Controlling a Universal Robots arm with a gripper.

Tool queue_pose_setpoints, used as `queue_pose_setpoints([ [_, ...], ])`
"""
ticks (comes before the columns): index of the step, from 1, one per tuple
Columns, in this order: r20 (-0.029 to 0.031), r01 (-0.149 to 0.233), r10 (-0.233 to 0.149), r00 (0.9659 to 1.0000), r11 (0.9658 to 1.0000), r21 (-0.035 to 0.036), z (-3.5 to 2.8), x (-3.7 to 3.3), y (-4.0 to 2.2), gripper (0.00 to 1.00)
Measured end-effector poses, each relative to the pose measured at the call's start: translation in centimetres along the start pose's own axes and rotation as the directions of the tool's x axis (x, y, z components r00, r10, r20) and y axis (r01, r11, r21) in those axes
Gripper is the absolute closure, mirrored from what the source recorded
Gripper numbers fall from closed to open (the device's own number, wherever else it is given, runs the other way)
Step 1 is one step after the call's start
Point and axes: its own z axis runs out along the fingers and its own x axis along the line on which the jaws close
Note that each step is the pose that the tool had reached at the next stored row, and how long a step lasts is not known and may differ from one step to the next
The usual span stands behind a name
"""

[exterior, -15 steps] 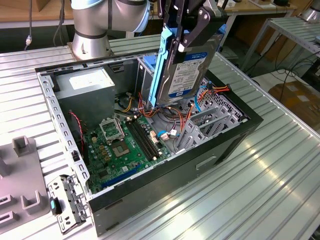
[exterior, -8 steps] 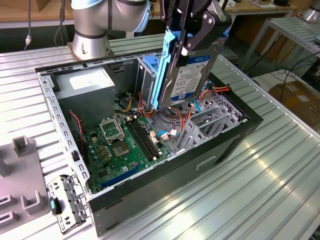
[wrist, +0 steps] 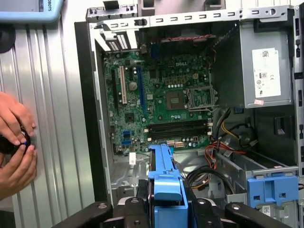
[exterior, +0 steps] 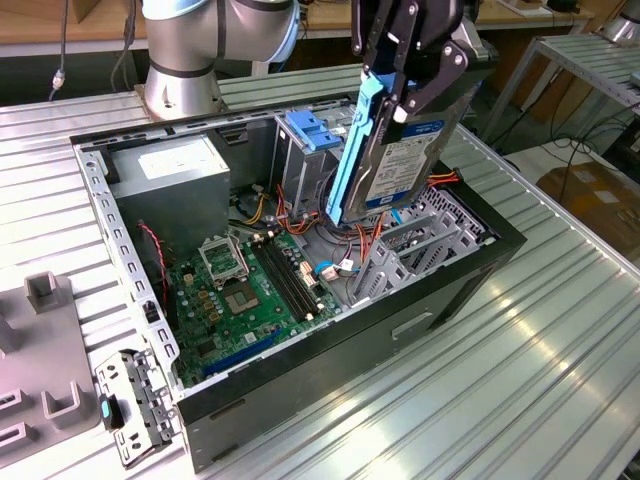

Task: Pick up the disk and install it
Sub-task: 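Insert the disk into the insertion slot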

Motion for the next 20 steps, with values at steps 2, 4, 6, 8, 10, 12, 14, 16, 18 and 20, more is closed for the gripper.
queue_pose_setpoints([
  [2,-0.0002,0.0,0.0,1.0,1.0,-0.0017,0.08,-0.06,-0.84,0.63],
  [4,-0.0007,0.0,0.0,1.0,1.0,-0.004,0.14,-0.14,-1.75,0.63],
  [6,-0.0008,0.0,0.0,1.0,1.0,-0.0062,0.21,-0.22,-2.62,0.63],
  [8,-0.0011,0.0,0.0,1.0,1.0,-0.0078,0.25,-0.28,-3.27,0.63],
  [10,-0.0011,0.0,0.0,1.0,1.0,-0.0085,0.29,-0.32,-3.71,0.63],
  [12,-0.0011,0.0,0.0,1.0,1.0,-0.0086,0.3,-0.34,-3.9,0.63],
  [14,-0.0011,0.0,0.0,1.0,1.0,-0.0086,0.32,-0.35,-4.01,0.63],
  [16,-0.001,0.0,0.0,1.0,1.0,-0.0086,0.38,-0.37,-4.23,0.63],
  [18,-0.0012,0.0,0.0,1.0,1.0,-0.0086,0.39,-0.37,-4.27,0.63],
  [20,-0.0011,0.0,0.0,1.0,1.0,-0.0086,0.4,-0.37,-4.3,0.63],
])
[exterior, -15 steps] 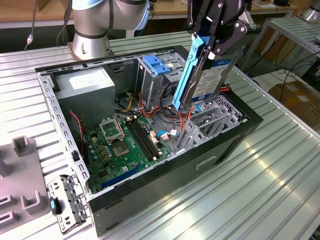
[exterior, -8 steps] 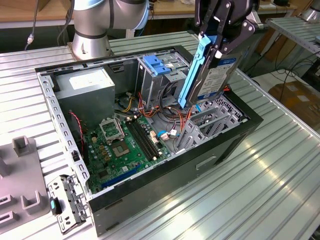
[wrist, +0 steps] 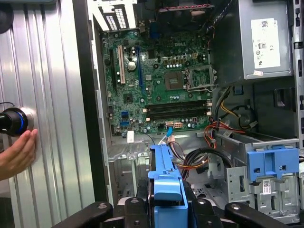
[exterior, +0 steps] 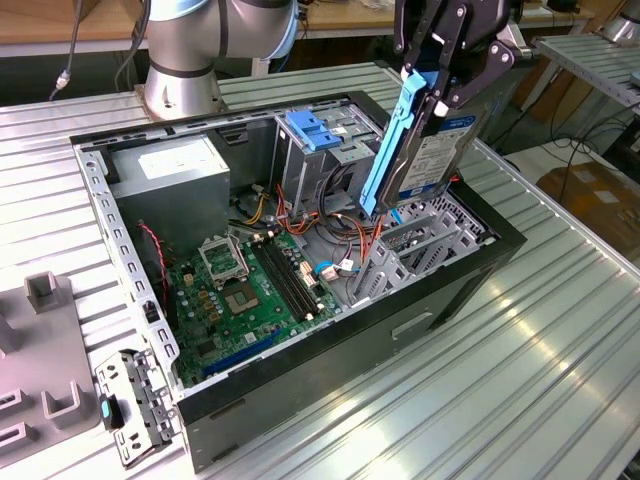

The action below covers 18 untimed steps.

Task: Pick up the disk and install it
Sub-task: 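Insert the disk into the insertion slot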

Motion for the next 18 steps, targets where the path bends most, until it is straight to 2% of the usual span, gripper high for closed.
queue_pose_setpoints([
  [16,0.0001,0.0,0.0,1.0,1.0,0.0,0.04,-0.01,-0.09,0.63],
  [18,0.0007,0.007,-0.007,1.0,1.0,0.0001,0.14,-0.01,-0.32,0.63],
])
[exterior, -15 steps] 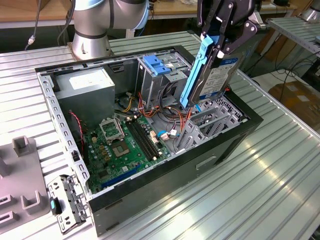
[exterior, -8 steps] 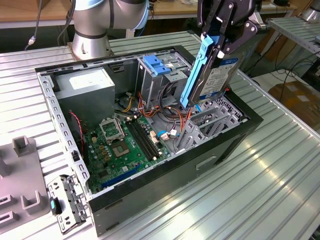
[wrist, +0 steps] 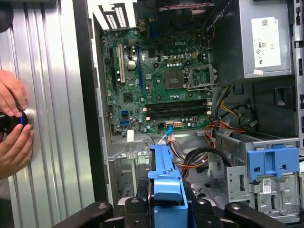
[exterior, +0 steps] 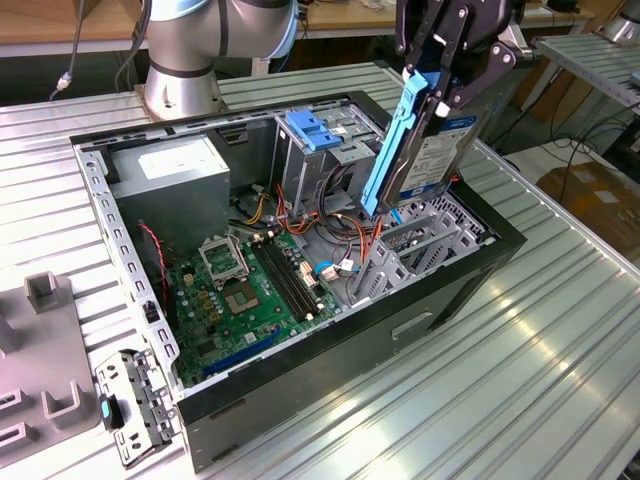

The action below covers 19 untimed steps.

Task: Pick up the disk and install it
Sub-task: 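Insert the disk into the insertion slot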

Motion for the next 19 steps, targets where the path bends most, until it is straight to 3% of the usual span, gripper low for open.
queue_pose_setpoints([
  [3,0.0016,0.043,-0.043,0.9991,0.9991,-0.0002,0.52,0.07,-0.37,0.63],
  [8,0.0017,0.046,-0.046,0.9989,0.999,-0.0003,1.46,1.44,-0.9,0.63],
  [12,0.0014,0.047,-0.047,0.9989,0.9989,-0.0005,2.06,1.38,-1.96,0.63],
  [19,0.0015,0.048,-0.048,0.9989,0.9989,-0.0006,3.4,1.4,-2.55,0.63],
])
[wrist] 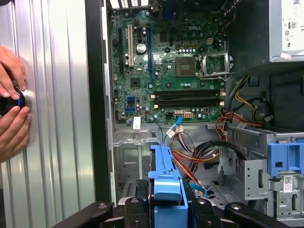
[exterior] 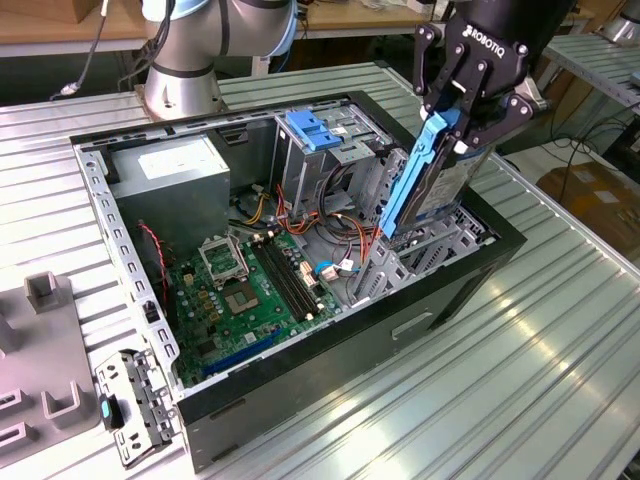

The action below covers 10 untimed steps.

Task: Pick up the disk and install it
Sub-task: 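Insert the disk into the insertion slot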

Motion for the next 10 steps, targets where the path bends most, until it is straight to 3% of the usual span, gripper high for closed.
queue_pose_setpoints([
  [4,0.0001,0.0,0.0,1.0,1.0,-0.0022,0.68,0.44,-0.25,0.63],
  [10,-0.0002,0.0,0.0,1.0,1.0,-0.0023,0.7,0.44,-0.27,0.63],
])
